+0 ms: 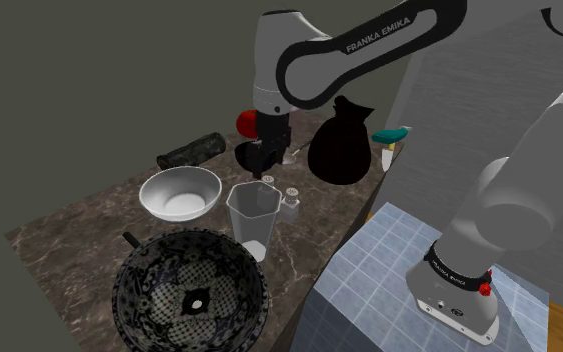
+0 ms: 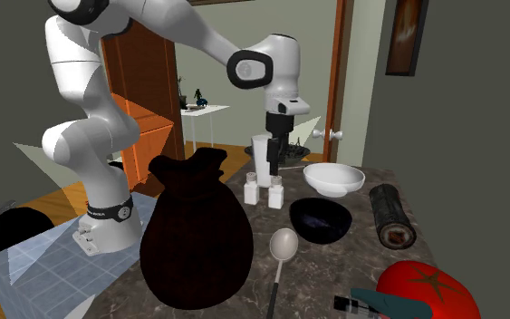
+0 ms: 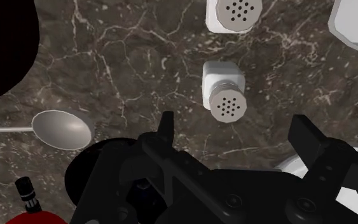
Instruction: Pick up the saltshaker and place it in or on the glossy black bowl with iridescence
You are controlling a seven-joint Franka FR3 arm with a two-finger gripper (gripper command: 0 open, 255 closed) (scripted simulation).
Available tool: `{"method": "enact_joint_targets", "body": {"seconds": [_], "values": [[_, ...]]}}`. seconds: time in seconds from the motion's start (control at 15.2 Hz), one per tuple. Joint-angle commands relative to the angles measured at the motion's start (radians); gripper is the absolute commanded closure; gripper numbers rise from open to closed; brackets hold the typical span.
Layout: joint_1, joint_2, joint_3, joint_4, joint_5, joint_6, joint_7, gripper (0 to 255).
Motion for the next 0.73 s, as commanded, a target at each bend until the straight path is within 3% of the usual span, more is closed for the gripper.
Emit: {"method": "enact_joint_targets", "body": {"seconds": [0.0, 0.26, 0.66], "values": [[0.000, 0.022, 0.003, -0.006, -0.008, 0.027, 0.007, 0], [0.001, 0.055, 0.005, -0.037, -0.020, 0.090, 0.016, 0], [0.001, 0.055, 0.005, -0.037, -0.020, 0.090, 0.016, 0]]}}
